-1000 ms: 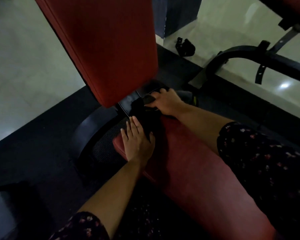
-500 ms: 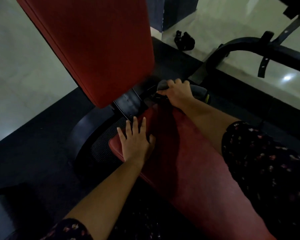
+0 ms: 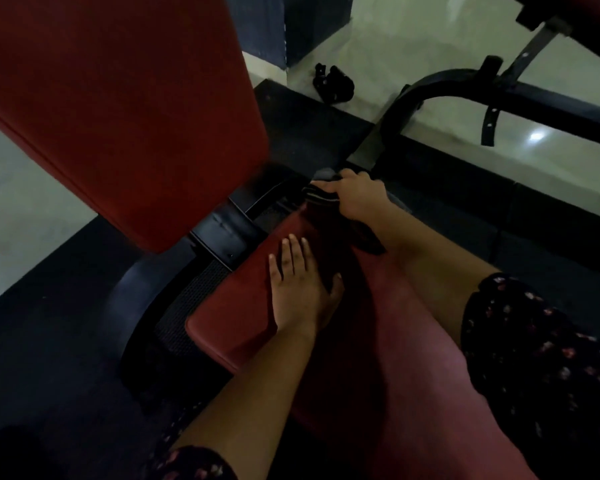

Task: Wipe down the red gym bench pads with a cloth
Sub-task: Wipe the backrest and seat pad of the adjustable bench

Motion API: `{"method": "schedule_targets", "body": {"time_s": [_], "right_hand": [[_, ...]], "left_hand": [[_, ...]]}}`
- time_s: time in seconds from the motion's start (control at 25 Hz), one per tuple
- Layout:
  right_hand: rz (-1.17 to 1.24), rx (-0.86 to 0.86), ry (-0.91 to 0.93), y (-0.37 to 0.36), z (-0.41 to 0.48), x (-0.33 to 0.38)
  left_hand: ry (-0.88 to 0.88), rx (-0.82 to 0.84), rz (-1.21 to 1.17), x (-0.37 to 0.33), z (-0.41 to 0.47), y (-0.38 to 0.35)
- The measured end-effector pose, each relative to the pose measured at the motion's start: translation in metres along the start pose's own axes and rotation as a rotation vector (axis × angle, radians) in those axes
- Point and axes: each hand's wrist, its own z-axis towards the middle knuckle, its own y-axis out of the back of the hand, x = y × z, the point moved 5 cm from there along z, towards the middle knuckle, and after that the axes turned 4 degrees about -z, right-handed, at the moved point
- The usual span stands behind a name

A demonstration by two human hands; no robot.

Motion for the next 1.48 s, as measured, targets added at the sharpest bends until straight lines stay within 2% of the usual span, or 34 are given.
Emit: {"method": "schedule_targets", "body": {"time_s": [0.12, 0.32, 0.44, 0.56, 0.64, 0.76, 0.84, 1.04, 1.12, 1.2, 1.24, 1.32, 1.4, 1.48], "right_hand": [[0.144, 0.066, -0.054, -0.008, 0.001, -0.023], [0.17, 0.041, -0.003, 0.002, 0.008, -0.004], [0.258, 0.114, -0.014, -0.012, -0.014, -0.029], [0.307, 0.269, -0.21, -0.039, -0.044, -0.07], [0.295, 0.262, -0.319, -0.043, -0.05, -0.072], [0.229, 0.144, -0.238, -0.034, -0.047, -0.053], [0.232, 0.138, -0.203, -0.033, -0.054, -0.054], [0.237, 0.349, -0.422, -0.07, -0.124, -0.111], [0.178, 0.268, -0.505, -0.065, -0.142, -0.108], [0.116, 0.112, -0.43, -0.053, -0.138, -0.09], [0.1, 0.069, -0.382, -0.051, -0.137, -0.084], [0.118, 0.112, -0.372, -0.058, -0.147, -0.093], [0.158, 0.192, -0.515, -0.072, -0.176, -0.118], [0.086, 0.189, -0.62, -0.078, -0.201, -0.121]], "left_hand": [[0.007, 0.011, 0.012, 0.0, -0.001, -0.005], [-0.003, -0.015, 0.002, 0.001, 0.001, -0.008], [-0.012, -0.016, 0.039, -0.001, -0.001, -0.009], [-0.011, -0.027, 0.053, -0.001, 0.0, -0.01], [-0.002, -0.017, 0.068, 0.0, 0.001, -0.01], [0.002, -0.005, 0.097, 0.0, 0.0, -0.01], [0.0, -0.016, 0.084, -0.001, -0.001, -0.008], [0.006, -0.036, 0.047, -0.002, -0.001, -0.008], [0.008, -0.029, 0.04, 0.0, 0.0, -0.007], [-0.003, 0.005, 0.051, 0.0, 0.0, -0.007], [-0.015, 0.02, 0.051, 0.0, -0.001, -0.006], [-0.07, 0.023, 0.006, -0.002, -0.002, -0.004], [-0.181, 0.008, -0.059, -0.006, -0.007, 0.001], [-0.293, 0.048, -0.065, -0.016, -0.009, 0.002]]}}
